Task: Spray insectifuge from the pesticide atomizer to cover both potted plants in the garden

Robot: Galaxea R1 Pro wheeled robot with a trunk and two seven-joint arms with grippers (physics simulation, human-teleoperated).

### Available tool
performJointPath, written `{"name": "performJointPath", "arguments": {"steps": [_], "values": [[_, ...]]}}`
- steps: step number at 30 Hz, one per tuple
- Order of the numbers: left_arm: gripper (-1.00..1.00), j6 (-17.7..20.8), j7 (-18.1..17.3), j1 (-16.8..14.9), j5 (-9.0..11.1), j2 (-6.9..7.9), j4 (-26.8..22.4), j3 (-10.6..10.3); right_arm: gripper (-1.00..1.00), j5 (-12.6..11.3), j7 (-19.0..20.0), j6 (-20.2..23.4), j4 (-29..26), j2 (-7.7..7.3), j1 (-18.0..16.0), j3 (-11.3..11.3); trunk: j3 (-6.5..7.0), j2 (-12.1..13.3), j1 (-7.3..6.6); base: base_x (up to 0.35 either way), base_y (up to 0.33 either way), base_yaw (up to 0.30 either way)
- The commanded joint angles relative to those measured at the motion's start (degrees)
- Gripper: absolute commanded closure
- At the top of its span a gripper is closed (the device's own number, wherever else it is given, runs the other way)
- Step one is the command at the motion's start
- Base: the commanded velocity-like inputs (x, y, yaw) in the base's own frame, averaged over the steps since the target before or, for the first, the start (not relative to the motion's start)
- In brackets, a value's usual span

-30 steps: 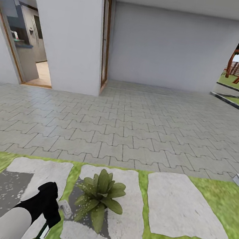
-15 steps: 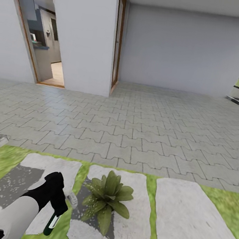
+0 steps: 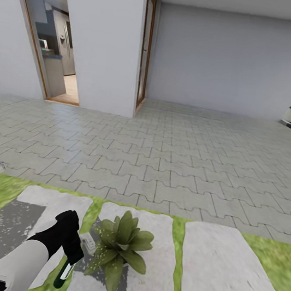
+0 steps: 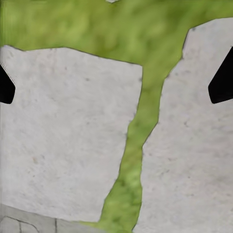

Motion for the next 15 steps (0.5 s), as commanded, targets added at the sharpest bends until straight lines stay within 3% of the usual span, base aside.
{"name": "performJointPath", "arguments": {"steps": [1, 9, 15], "values": [[1.00, 0.5, -0.4, 0.0, -0.3, -0.01, -0.1, -0.1, -1.00, -0.5, -0.1, -0.1, 0.0, -0.01, 0.0, 0.5, -0.05, 0.0, -0.01, -0.060, -0.273, 0.256], [1.00, 0.5, -0.4, -0.1, -0.3, -0.02, -0.1, -0.1, -1.00, -0.5, -0.1, -0.1, 0.0, 0.03, 0.0, 0.5, -0.05, 0.0, -0.01, -0.162, -0.248, 0.267], [1.00, 0.5, -0.4, -0.1, -0.3, -0.02, -0.1, -0.1, -1.00, -0.5, -0.1, -0.1, 0.0, -0.01, 0.0, 0.5, -0.05, 0.0, -0.01, 0.025, -0.253, 0.049]]}}
